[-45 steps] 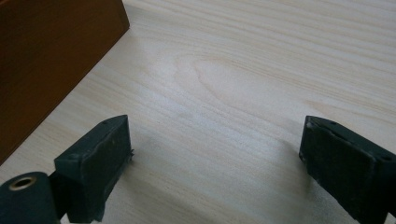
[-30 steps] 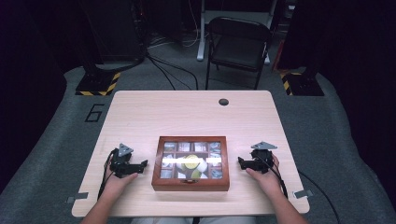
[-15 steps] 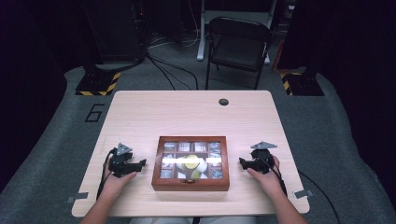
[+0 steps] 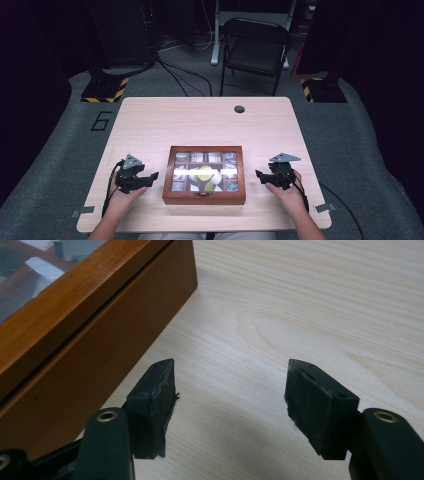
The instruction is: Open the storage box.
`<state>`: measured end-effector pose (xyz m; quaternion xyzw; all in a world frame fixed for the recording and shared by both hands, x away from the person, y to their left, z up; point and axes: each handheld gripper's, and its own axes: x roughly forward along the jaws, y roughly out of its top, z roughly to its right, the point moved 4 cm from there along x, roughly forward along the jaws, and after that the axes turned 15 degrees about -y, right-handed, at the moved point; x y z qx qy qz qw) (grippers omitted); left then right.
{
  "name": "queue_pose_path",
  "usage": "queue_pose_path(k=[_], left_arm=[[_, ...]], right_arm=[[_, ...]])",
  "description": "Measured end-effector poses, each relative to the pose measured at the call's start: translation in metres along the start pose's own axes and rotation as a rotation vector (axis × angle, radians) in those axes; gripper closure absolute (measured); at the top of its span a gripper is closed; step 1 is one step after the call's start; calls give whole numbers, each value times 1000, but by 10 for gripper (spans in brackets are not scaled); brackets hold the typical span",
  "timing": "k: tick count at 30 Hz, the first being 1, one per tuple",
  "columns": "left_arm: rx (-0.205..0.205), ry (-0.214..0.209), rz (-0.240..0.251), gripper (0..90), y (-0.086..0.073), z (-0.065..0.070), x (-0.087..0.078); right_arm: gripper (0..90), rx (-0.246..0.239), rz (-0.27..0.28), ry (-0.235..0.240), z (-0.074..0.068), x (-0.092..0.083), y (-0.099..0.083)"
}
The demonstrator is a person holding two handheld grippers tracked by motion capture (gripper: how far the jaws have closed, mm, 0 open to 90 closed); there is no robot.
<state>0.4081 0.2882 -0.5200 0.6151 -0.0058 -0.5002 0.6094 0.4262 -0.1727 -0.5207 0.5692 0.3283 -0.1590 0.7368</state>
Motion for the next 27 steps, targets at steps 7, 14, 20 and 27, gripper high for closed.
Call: queue_pose_path(k=[7,14,20,27], left_arm=[[-27,-16,6,322,1,4,-5],[-54,-37,29,335,2,9,-11],[-44,-42,31,335,2,14,-14],[-35,-52,41,335,3,22,-18]], right_arm=[[382,-32,6,-3,-6,-4,1],[399,-27,27,-1,-9,-14,3],[412,-18,43,-5,-9,-21,5],[408,-6,53,3,-11,-26,5]])
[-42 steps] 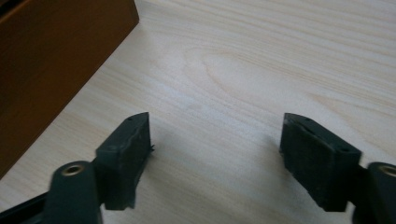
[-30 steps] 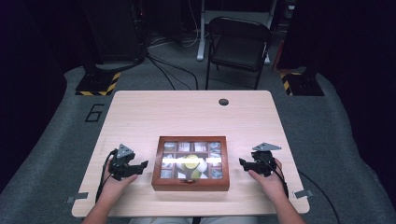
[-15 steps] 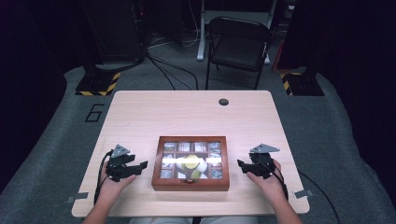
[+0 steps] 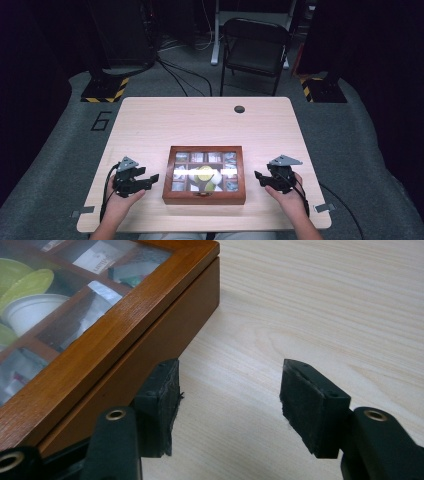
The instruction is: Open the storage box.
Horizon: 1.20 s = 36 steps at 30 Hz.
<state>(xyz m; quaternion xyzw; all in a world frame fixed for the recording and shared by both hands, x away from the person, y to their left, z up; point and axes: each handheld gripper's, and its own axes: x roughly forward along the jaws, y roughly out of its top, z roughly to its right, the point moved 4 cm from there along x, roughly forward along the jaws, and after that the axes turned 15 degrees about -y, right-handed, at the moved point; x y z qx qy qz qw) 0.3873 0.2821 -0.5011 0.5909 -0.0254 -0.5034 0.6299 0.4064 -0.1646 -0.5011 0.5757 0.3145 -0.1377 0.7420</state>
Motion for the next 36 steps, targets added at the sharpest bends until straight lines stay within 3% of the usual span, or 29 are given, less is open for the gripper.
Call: queue_pose_path(k=[7,22,36], left_arm=[[14,-8,-5,335,-1,8,-1],[47,-25,5,343,-3,27,-4],[68,-48,4,345,-4,38,-7]], right_arm=[[415,-23,14,11,-5,-7,0],[413,-10,24,50,-14,-22,-3],[415,-31,35,70,-23,-32,-6]])
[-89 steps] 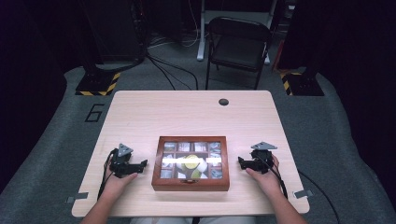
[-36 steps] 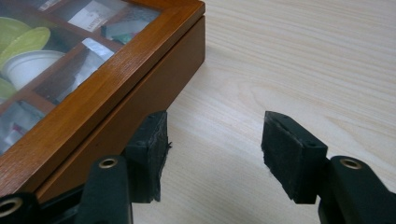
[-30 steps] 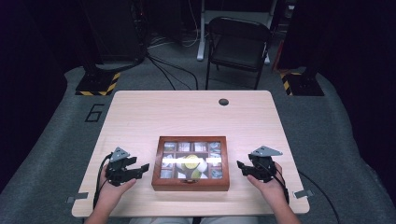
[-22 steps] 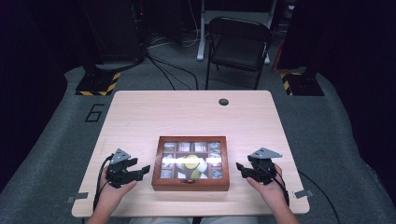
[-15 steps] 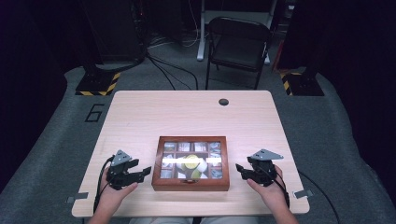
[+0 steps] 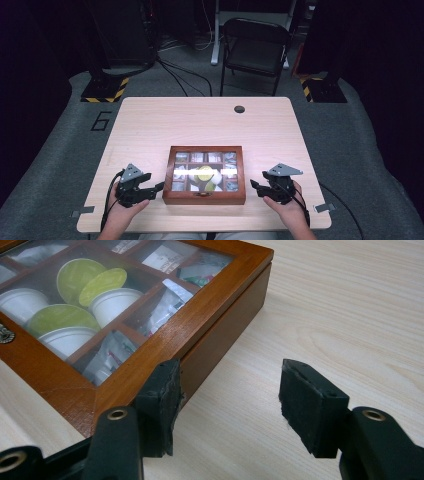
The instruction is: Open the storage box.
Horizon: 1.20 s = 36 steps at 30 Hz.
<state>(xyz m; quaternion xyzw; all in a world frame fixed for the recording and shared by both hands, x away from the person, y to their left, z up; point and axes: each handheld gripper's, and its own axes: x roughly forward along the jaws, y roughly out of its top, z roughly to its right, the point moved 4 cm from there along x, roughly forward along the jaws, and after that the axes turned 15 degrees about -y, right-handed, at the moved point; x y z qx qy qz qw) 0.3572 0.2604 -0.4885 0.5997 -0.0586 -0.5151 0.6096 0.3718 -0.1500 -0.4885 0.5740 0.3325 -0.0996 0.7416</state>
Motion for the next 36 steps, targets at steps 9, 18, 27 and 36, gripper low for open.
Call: queue_pose_path(k=[9,18,27,36], left_arm=[[6,-14,8,347,-1,8,-2],[17,-25,10,347,-2,16,-3],[35,-25,3,338,-4,21,-3],[39,-34,-6,331,-6,26,-1]], right_arm=[[418,1,4,23,-7,-6,-2],[418,-11,8,40,-15,-14,-5],[408,0,8,74,-22,-18,-8],[392,-37,17,138,-37,-22,-11]])
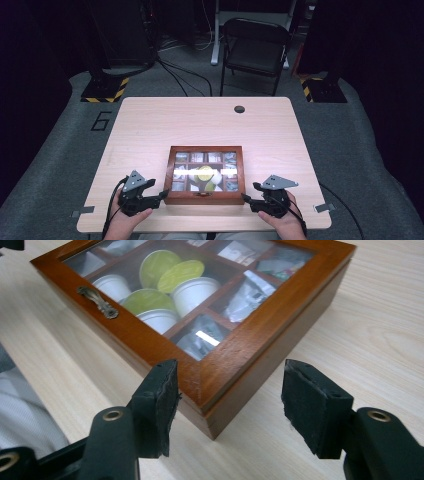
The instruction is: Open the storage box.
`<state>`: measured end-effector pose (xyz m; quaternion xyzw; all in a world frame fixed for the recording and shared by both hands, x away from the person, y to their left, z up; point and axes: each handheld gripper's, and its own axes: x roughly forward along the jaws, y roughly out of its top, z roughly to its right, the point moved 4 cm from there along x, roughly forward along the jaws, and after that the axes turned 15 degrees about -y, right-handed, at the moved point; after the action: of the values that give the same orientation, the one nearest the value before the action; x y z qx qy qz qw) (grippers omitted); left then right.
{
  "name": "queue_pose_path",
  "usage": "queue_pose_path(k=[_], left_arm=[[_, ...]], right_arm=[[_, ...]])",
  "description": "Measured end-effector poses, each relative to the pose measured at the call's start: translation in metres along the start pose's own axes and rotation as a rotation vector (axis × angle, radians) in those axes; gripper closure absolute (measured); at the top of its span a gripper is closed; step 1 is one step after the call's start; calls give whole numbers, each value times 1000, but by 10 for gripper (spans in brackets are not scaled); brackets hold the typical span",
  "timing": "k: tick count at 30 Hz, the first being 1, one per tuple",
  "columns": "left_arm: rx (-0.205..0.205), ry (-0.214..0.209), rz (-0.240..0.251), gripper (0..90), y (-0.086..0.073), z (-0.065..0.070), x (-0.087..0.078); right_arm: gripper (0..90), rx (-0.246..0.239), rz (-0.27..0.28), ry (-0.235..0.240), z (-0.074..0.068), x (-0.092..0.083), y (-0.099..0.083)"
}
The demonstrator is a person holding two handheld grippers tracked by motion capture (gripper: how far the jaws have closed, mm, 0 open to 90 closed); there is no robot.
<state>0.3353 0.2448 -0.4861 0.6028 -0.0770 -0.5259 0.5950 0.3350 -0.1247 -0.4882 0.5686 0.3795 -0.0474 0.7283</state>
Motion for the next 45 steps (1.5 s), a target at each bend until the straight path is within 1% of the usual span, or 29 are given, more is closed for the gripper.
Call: queue_pose_path(k=[1,3,5,6,10,11,12,13,14,16,18,19,20,21,23,25,26,28,30,32,34,39,40,43,45], left_arm=[[-5,-5,-2,330,0,1,0],[0,-2,-1,328,0,1,1],[1,-4,-5,327,-1,2,1],[1,-4,-5,326,-1,2,1],[7,-5,-17,322,-2,2,3],[6,-10,-25,322,-3,2,3],[6,-10,-25,322,-3,2,3],[15,-10,-24,323,-3,1,4],[13,-11,-24,322,-3,1,4],[10,-11,-23,323,-3,1,5],[6,-12,-23,322,-3,1,5],[6,-12,-23,323,-3,1,5],[6,-13,-24,322,-4,1,5],[6,-16,-27,322,-3,1,5],[8,-14,-27,323,-3,0,5],[6,-14,-24,322,-3,0,6],[5,-14,-24,322,-3,0,6],[9,-14,-26,323,-3,-1,6],[4,-17,-23,323,-3,0,6],[4,-18,-24,323,-3,0,6],[4,-19,-25,323,-3,0,6],[-2,-28,-32,325,-4,3,5],[3,-29,-28,325,-4,3,5],[-2,-33,-18,326,-4,4,4],[-9,-40,-21,326,-5,5,3]], right_arm=[[391,-9,-3,3,-1,1,0],[389,-17,-9,10,-2,2,-1],[385,-12,-17,26,-4,4,-2],[384,-21,-16,28,-4,4,-2],[383,-25,-33,35,-6,8,-4],[382,-37,-40,36,-6,9,-5],[382,-37,-40,36,-6,9,-5],[382,-51,-43,42,-8,10,-5],[382,-55,-47,44,-9,11,-6],[383,-63,-44,37,-10,12,-6],[385,-86,-65,39,-12,15,-8],[387,-90,-78,39,-13,16,-9],[392,-95,-78,36,-13,19,-9],[399,-106,-94,34,-14,20,-10],[419,-116,-104,26,-14,21,-11],[447,-122,-105,9,-15,22,-12],[448,-129,-103,14,-14,23,-12],[456,-114,-106,25,-13,23,-11],[458,-105,-101,24,-12,23,-11],[458,-109,-104,29,-13,23,-11],[476,-123,-97,21,-12,22,-11],[505,-134,-82,15,-14,20,-9],[506,-128,-80,20,-14,19,-9],[511,-107,-77,30,-13,19,-8],[511,-107,-77,34,-13,18,-7]])
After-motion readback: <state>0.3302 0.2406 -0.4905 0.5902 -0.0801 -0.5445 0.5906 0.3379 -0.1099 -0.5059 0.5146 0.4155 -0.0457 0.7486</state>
